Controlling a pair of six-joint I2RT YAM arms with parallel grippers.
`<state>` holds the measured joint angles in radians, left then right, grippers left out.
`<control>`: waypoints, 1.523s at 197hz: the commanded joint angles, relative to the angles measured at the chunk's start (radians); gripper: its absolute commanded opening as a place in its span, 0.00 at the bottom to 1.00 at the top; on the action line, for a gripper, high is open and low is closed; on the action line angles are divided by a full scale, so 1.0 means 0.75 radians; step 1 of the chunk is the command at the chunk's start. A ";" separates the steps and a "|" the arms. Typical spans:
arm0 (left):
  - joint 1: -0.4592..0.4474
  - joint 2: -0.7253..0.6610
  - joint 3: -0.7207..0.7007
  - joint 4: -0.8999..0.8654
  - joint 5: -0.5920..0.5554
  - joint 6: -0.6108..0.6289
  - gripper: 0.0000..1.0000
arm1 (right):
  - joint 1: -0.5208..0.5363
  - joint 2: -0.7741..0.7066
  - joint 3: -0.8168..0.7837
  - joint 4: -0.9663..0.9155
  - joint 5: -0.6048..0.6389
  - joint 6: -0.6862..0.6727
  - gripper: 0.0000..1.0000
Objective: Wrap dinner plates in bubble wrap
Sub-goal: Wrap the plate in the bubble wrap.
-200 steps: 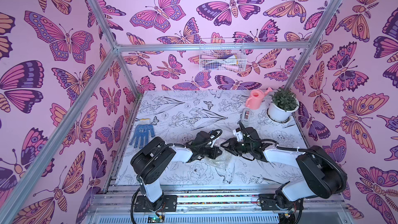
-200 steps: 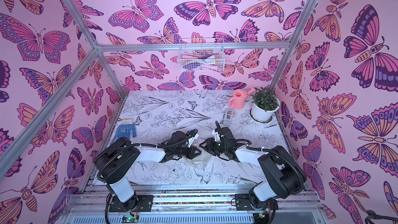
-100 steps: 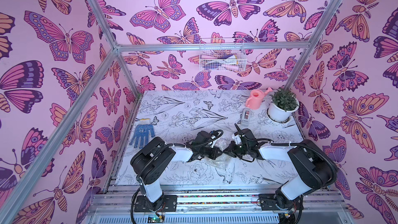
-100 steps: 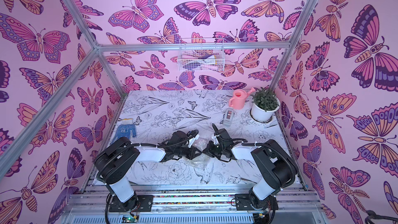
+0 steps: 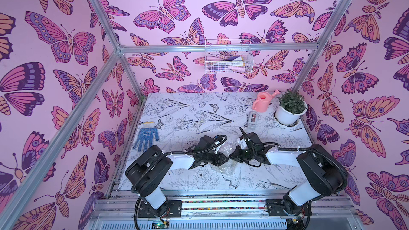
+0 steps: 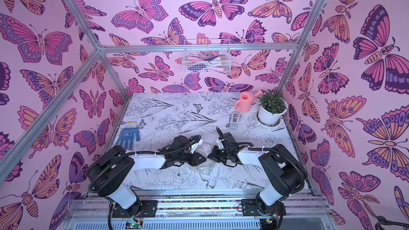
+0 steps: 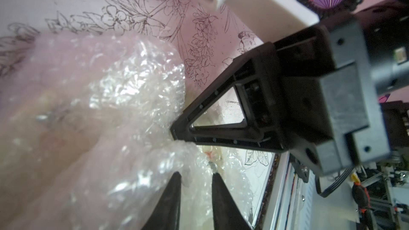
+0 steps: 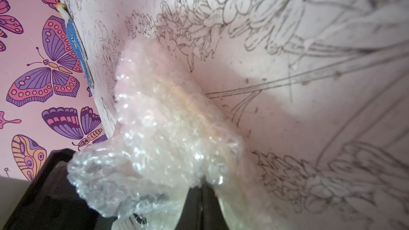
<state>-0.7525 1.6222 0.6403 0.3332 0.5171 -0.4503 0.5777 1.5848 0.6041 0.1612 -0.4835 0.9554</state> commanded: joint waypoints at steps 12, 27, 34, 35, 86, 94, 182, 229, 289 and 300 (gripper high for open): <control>0.017 -0.105 -0.097 -0.007 -0.092 -0.017 0.36 | -0.008 0.009 0.006 -0.120 0.101 -0.026 0.00; 0.025 -0.167 -0.126 -0.005 -0.127 -0.021 0.37 | -0.008 0.005 0.005 -0.128 0.104 -0.027 0.00; 0.027 -0.201 -0.140 -0.006 -0.155 -0.024 0.38 | -0.008 0.002 0.008 -0.131 0.109 -0.029 0.00; 0.028 -0.206 -0.142 -0.007 -0.158 -0.025 0.38 | -0.008 0.002 0.007 -0.131 0.109 -0.029 0.00; 0.034 -0.311 -0.099 -0.174 -0.481 -0.191 0.06 | -0.009 0.018 0.011 -0.134 0.100 -0.037 0.00; 0.031 -0.264 -0.046 -0.204 -0.464 -0.221 0.02 | -0.007 0.024 0.011 -0.129 0.097 -0.038 0.00; -0.078 0.172 0.187 -0.320 -0.341 -0.338 0.00 | -0.009 0.048 0.030 -0.121 0.078 -0.041 0.00; -0.094 0.252 0.151 -0.320 -0.412 -0.327 0.00 | -0.009 -0.114 0.068 -0.257 0.130 -0.070 0.15; -0.094 0.259 0.152 -0.320 -0.399 -0.312 0.00 | 0.021 -0.285 0.113 -0.243 0.057 -0.014 0.18; -0.095 0.263 0.155 -0.318 -0.397 -0.312 0.00 | 0.029 -0.216 0.114 -0.139 -0.038 0.027 0.12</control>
<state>-0.8108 1.7531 0.7940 0.2333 0.2310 -0.6899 0.5800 1.3483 0.6830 -0.0490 -0.3988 0.9134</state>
